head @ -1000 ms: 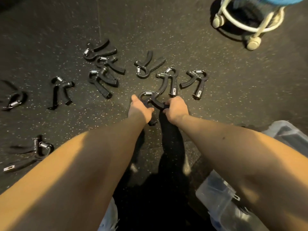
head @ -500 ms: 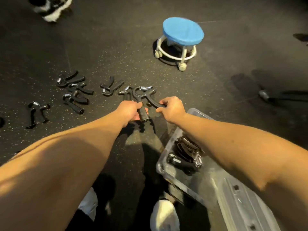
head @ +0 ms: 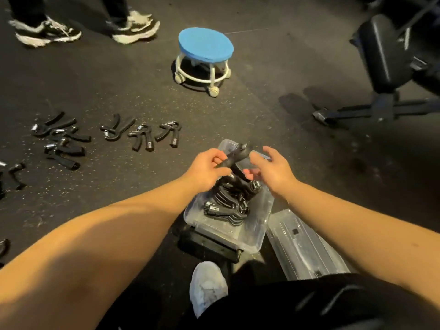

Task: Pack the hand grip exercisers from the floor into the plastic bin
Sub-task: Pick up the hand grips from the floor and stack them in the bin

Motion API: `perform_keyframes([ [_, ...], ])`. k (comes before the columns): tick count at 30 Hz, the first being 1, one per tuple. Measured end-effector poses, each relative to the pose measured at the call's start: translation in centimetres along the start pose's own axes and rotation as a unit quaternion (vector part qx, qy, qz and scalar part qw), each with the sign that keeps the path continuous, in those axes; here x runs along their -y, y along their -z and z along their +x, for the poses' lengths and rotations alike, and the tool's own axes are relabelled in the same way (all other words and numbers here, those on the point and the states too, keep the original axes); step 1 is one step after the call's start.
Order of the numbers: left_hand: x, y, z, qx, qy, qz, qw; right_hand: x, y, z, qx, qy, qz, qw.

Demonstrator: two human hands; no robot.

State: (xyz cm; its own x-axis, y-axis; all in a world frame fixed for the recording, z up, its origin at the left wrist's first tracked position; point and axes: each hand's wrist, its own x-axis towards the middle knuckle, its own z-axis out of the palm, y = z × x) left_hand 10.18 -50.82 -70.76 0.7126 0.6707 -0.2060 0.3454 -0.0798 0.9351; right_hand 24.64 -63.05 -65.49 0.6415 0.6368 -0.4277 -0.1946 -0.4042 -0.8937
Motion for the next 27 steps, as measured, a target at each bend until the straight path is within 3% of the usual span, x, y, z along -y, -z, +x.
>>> perform_keyframes([
  [4, 1.1, -1.8, -0.5, -0.026, -0.03, 0.158, 0.987, -2.1, 1.8, -0.5, -0.012, 0.071, -0.173, 0.982],
  [8, 1.0, -3.2, -0.9, -0.037, -0.088, 0.273, 0.957, -3.7, 3.0, -0.3, 0.013, 0.105, -0.388, 0.916],
  [14, 1.7, -4.5, -0.9, -0.03, -0.138, 0.365, 0.92, -6.6, 4.0, 0.7, 0.056, 0.139, -0.475, 0.867],
  [18, 2.4, -5.4, -0.8, -0.026, -0.145, 0.361, 0.921, -7.5, 4.7, 1.4, 0.055, 0.175, -0.495, 0.85],
  [22, 3.9, -6.4, -1.0, -0.048, -0.076, 0.311, 0.946, -8.1, 5.6, 2.2, 0.052, 0.217, -0.513, 0.829],
  [24, 4.5, -6.4, -1.2, -0.018, -0.02, 0.241, 0.97, -8.5, 6.2, 2.4, 0.044, 0.226, -0.523, 0.821],
  [27, 4.8, -5.7, -1.4, 0.052, 0.031, 0.242, 0.968, -9.5, 6.5, 2.5, 0.025, 0.262, -0.578, 0.772],
])
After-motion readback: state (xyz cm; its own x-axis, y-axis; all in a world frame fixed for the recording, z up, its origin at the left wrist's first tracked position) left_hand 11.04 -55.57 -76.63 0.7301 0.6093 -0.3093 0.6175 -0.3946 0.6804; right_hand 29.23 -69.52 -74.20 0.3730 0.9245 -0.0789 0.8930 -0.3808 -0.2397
